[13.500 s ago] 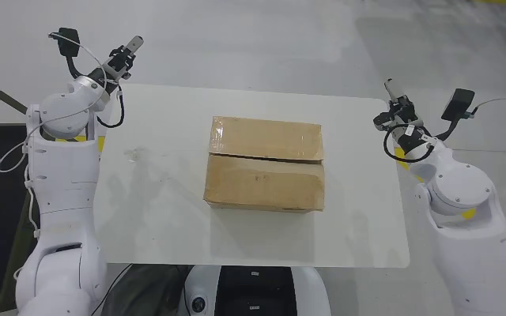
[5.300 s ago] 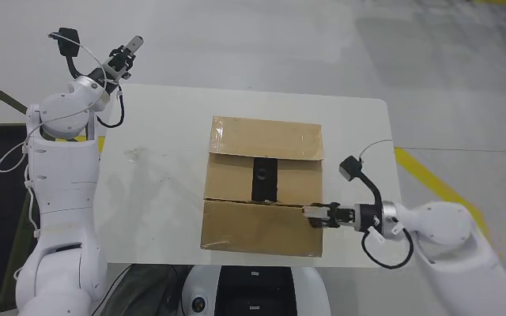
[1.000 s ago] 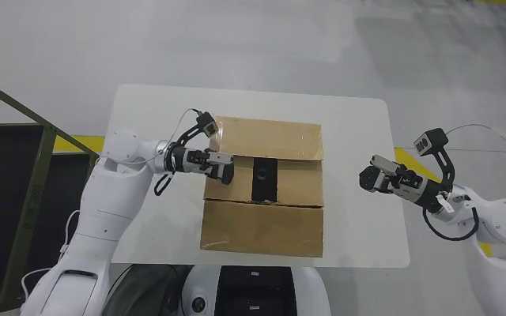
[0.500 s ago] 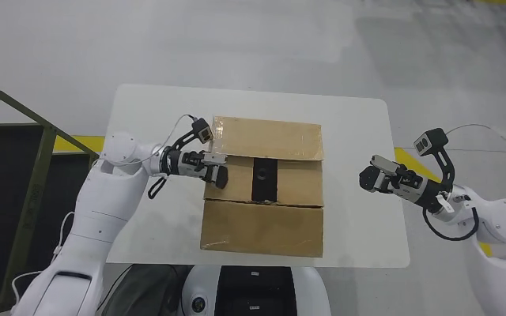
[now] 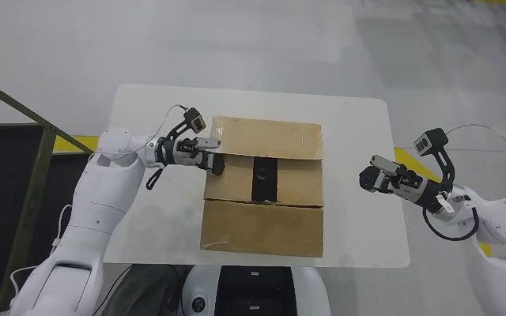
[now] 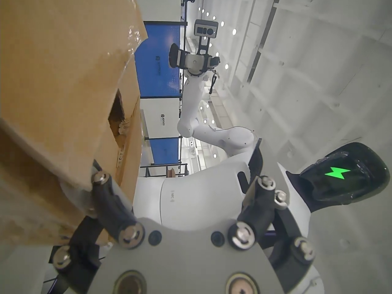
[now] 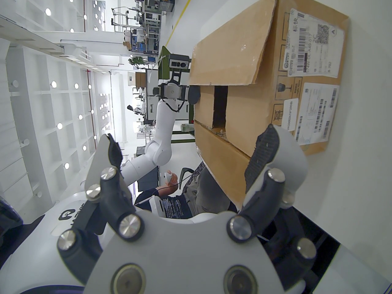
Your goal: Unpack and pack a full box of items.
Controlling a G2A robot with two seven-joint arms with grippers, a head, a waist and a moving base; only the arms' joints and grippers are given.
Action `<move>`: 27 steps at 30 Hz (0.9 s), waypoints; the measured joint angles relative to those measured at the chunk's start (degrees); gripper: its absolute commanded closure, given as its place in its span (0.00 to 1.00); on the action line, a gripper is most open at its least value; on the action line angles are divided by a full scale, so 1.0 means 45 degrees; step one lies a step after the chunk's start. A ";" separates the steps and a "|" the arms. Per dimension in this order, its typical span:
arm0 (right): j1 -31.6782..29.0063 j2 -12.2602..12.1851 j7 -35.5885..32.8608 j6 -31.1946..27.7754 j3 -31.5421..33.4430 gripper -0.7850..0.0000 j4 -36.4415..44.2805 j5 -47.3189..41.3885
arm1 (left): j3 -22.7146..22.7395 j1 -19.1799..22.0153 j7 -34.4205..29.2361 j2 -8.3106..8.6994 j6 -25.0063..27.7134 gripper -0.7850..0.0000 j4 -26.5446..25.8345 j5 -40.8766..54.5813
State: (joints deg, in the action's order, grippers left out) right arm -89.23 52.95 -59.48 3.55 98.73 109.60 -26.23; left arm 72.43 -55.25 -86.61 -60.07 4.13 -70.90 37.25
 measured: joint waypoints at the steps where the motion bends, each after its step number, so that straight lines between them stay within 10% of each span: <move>1: 0.0000 0.0000 0.0000 0.0000 0.0000 0.00 0.0000 0.0000 | -0.0025 0.0079 -0.0003 -0.0014 0.0022 0.00 0.0067 0.0110; 27: 0.0000 0.0000 0.0000 0.0000 0.0000 0.00 0.0000 0.0000 | -0.0317 0.2212 0.0537 -0.0331 0.1026 0.00 0.0800 0.1870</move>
State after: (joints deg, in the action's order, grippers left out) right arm -89.23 52.95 -59.48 3.55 98.73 109.60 -26.23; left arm 71.01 -45.29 -84.19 -61.56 8.75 -67.30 45.67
